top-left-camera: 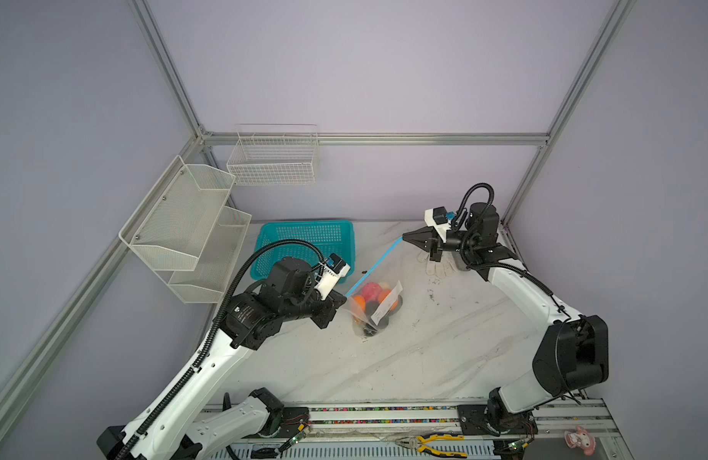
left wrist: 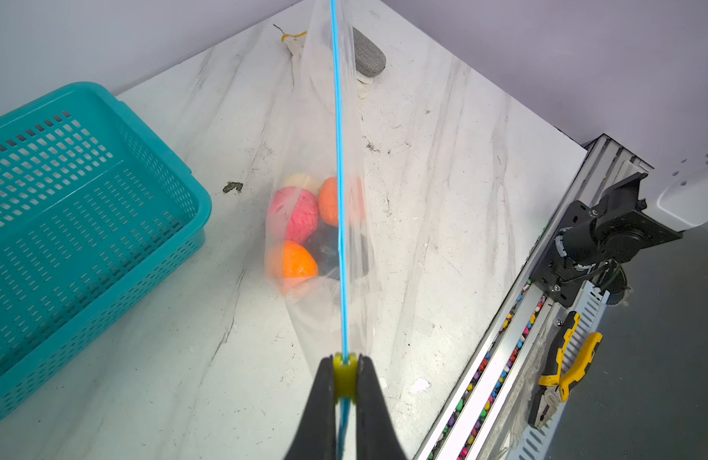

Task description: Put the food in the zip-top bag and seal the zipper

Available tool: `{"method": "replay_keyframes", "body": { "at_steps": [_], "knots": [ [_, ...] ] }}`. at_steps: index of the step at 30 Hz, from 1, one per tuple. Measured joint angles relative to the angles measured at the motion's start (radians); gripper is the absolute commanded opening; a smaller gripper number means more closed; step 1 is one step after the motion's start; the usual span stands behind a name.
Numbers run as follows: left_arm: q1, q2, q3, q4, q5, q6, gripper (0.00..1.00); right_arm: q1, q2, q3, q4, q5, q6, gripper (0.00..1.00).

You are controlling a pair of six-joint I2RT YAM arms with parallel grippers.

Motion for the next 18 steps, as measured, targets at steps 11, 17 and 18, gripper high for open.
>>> {"method": "replay_keyframes", "body": {
  "at_steps": [11,17,18],
  "knots": [
    [0.0,-0.014,-0.005,-0.006,-0.007,-0.006,0.0,0.0,0.002,0.0,0.0,0.003,0.0,0.0],
    [0.0,-0.015,-0.005,-0.008,-0.005,-0.011,0.04,0.0,0.011,0.0,-0.017,0.003,-0.001,0.0],
    [0.0,-0.014,-0.005,-0.009,-0.004,-0.012,0.12,0.0,0.012,0.0,-0.019,0.003,-0.001,0.0]
  ]
}}
